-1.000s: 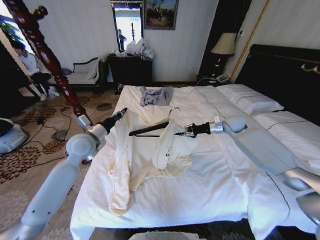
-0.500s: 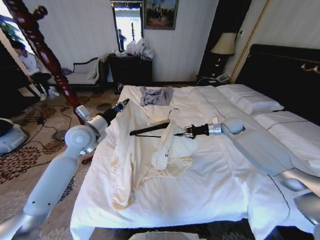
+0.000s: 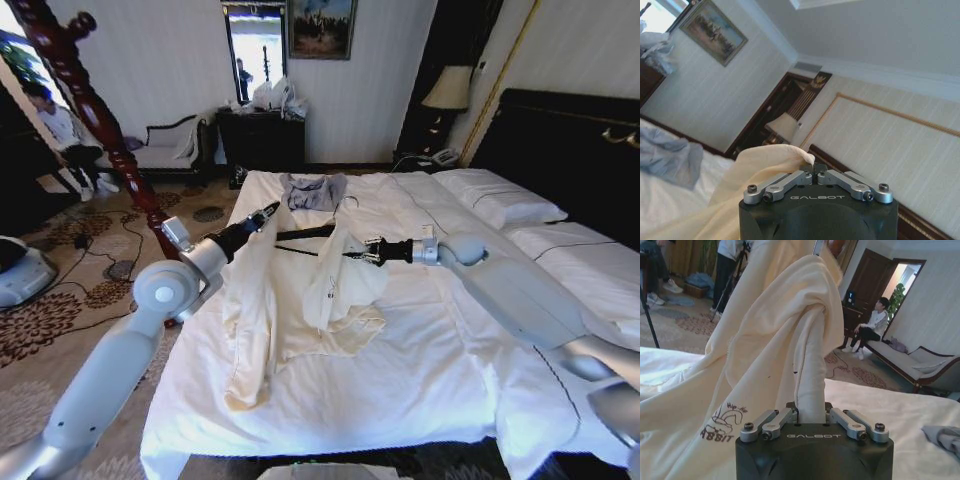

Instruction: Pick up the clothes from the bed and hang them on the clothes hanger.

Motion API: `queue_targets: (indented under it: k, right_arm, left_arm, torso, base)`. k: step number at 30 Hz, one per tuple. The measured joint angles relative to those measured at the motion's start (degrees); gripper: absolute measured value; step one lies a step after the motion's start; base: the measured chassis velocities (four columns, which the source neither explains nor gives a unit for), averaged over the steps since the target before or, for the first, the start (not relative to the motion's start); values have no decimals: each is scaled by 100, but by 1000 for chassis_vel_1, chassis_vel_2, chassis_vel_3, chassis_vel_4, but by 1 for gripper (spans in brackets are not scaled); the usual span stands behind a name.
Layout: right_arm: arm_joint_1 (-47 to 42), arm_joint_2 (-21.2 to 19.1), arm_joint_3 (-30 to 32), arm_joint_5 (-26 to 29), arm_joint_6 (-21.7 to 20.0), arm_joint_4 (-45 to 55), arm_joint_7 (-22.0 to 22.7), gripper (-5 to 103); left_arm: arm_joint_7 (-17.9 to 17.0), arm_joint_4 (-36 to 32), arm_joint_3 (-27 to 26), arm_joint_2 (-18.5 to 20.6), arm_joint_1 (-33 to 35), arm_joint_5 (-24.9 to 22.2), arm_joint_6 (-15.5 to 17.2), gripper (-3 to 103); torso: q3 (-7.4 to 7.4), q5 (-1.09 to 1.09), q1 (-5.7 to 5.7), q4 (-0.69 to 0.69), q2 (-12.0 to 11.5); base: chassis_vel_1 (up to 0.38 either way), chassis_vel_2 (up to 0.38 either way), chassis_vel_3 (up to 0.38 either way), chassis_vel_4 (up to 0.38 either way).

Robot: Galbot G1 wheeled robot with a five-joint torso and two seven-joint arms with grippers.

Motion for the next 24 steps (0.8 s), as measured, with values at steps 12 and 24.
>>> queue_targets:
  k: [12,24]
  right_arm:
    - [53,51,-16,-142,333,218,-187,17]
    - [141,438,-109,-527,630,49,-197,17]
  left_arm:
    - [134,514,471,94,-701,-17,13,0]
    - [341,585,915,5,-348,590,17,0]
  torso:
    - [0,0,0,0,0]
    - [0,-1,0,1,0]
  base:
    - [0,0,0,0]
    - [0,0,0,0]
